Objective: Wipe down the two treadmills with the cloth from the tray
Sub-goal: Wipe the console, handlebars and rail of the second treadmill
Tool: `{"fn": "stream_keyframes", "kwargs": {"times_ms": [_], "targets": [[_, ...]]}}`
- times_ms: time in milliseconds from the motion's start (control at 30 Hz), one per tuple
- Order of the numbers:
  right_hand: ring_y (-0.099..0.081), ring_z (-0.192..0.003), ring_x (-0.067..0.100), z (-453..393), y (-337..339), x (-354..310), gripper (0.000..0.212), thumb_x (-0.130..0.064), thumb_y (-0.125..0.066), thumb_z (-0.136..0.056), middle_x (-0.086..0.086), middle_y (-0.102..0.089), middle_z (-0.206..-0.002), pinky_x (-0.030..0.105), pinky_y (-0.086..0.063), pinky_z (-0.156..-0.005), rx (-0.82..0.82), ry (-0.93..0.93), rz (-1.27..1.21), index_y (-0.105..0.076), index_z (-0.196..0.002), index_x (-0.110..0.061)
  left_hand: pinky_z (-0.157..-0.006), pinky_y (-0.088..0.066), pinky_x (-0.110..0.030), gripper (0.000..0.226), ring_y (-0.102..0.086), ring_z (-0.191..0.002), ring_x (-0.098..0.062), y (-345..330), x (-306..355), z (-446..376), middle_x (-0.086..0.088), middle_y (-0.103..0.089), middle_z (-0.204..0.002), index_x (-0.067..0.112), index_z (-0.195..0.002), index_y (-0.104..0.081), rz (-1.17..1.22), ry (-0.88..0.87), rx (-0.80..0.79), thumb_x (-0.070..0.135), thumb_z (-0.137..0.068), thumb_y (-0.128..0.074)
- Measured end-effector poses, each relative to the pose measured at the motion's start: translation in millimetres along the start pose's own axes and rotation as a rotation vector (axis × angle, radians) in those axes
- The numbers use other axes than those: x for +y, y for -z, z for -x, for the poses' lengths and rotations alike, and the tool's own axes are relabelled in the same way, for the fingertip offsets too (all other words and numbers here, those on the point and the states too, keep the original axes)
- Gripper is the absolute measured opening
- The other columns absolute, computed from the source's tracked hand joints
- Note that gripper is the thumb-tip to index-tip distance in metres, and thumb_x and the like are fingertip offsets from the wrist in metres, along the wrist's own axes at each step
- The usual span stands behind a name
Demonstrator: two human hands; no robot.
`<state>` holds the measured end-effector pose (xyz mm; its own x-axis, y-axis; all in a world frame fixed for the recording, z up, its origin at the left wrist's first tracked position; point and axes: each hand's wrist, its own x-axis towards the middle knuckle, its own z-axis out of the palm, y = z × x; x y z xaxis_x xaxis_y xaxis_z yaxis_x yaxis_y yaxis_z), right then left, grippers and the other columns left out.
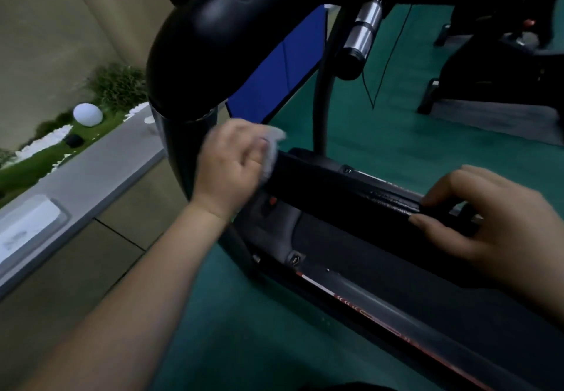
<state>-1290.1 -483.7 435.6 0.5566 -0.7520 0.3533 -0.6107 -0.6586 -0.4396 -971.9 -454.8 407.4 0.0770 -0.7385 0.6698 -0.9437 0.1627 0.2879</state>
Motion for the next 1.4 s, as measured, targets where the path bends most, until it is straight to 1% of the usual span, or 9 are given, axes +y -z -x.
{"fn": "stream_keyframes", "kwargs": {"times_ms": [133, 300, 433, 600, 733, 867, 1133, 1233, 1400], "targets": [[-0.057, -0.071, 0.006, 0.6, 0.6, -0.1, 0.027, -0.059, -0.055, -0.074, -0.016, -0.056, -0.08, 0.028, -0.046, -0.06, 0.0, -0.009, -0.034, -0.055, -0.078, -0.032, -0.086, -0.043, -0.04, 0.034, -0.057, -0.094, -0.025, -9.5, 6.4, 6.1, -0.006, -0.063, -0.098, 0.017, -0.101, -0.072, 0.02, 0.117, 0.116, 0.027, -0.097, -0.04], [-0.059, -0.073, 0.009, 0.2, 0.2, 0.5, 0.025, -0.056, -0.058, -0.074, -0.015, -0.058, -0.082, 0.038, -0.051, -0.061, -0.003, -0.013, -0.055, -0.057, -0.078, -0.031, -0.095, -0.04, -0.046, 0.03, -0.056, -0.107, -0.029, -43.1, 101.4, 38.4, -0.01, -0.063, -0.109, 0.013, -0.109, -0.07, 0.199, -0.115, 0.082, 0.026, -0.093, -0.048], [-0.06, -0.072, 0.012, -0.6, 1.1, -2.4, 0.027, -0.055, -0.065, -0.077, -0.013, -0.061, -0.081, 0.038, -0.051, -0.062, -0.002, -0.021, -0.07, -0.059, -0.078, -0.029, -0.095, -0.042, -0.044, 0.033, -0.057, -0.107, -0.032, -42.8, 69.6, 33.6, -0.015, -0.061, -0.112, 0.015, -0.12, -0.062, 0.149, -0.253, 0.109, 0.029, -0.093, -0.05], [-0.061, -0.069, 0.015, -0.5, 2.1, -6.7, 0.029, -0.054, -0.059, -0.07, -0.012, -0.062, -0.079, 0.029, -0.046, -0.063, -0.009, -0.042, -0.072, -0.061, -0.076, -0.026, -0.099, -0.042, -0.045, 0.04, -0.052, -0.112, -0.034, -39.9, 5.5, 38.9, -0.022, -0.052, -0.118, 0.007, -0.123, -0.06, 0.09, 0.155, 0.414, 0.031, -0.099, -0.038], [-0.06, -0.072, 0.013, 0.5, 1.7, -7.5, 0.028, -0.053, -0.058, -0.071, -0.011, -0.062, -0.079, 0.025, -0.045, -0.064, -0.001, -0.049, -0.073, -0.061, -0.076, -0.026, -0.109, -0.036, -0.035, 0.032, -0.045, -0.126, -0.034, -75.8, 63.4, 51.0, -0.029, -0.041, -0.13, 0.002, -0.126, -0.052, 0.332, 0.429, 0.653, 0.01, -0.097, -0.044], [-0.058, -0.078, 0.006, 1.0, 1.8, -8.6, 0.026, -0.054, -0.059, -0.069, -0.013, -0.062, -0.08, 0.02, -0.045, -0.066, 0.0, -0.061, -0.087, -0.06, -0.076, -0.028, -0.112, -0.029, -0.027, 0.039, -0.033, -0.138, -0.021, -100.2, 139.8, 70.4, -0.027, -0.029, -0.141, 0.001, -0.131, -0.042, 0.477, 0.513, 0.682, 0.0, -0.092, -0.042], [-0.059, -0.084, -0.002, 0.0, 3.8, -6.0, 0.012, -0.035, -0.069, -0.073, -0.015, -0.063, -0.085, 0.011, -0.045, -0.069, -0.041, -0.029, -0.137, -0.066, -0.085, -0.035, -0.11, -0.031, -0.021, 0.049, -0.035, -0.134, -0.022, -82.8, 77.0, 26.3, -0.021, -0.032, -0.145, -0.003, -0.139, -0.035, 0.589, 0.91, 0.897, 0.013, -0.093, -0.036], [-0.06, -0.083, 0.002, -0.3, 2.8, -1.3, 0.012, -0.032, -0.071, -0.074, -0.014, -0.062, -0.084, 0.014, -0.045, -0.069, -0.037, -0.023, -0.164, -0.07, -0.086, -0.034, -0.111, -0.034, -0.032, 0.05, -0.037, -0.136, -0.018, -106.1, 132.0, 45.6, -0.015, -0.033, -0.148, 0.005, -0.144, -0.031, 0.654, 0.949, 0.884, 0.016, -0.096, -0.035], [-0.061, -0.083, 0.003, -1.3, 2.7, 2.4, 0.01, -0.034, -0.07, -0.074, -0.015, -0.062, -0.085, 0.006, -0.043, -0.066, -0.052, -0.016, -0.19, -0.068, -0.083, -0.038, -0.113, -0.03, -0.025, 0.051, -0.033, -0.138, -0.008, -121.9, 194.9, 61.1, -0.014, -0.025, -0.153, -0.002, -0.144, -0.026, 0.689, 0.858, 0.841, -0.001, -0.094, -0.036]]}}
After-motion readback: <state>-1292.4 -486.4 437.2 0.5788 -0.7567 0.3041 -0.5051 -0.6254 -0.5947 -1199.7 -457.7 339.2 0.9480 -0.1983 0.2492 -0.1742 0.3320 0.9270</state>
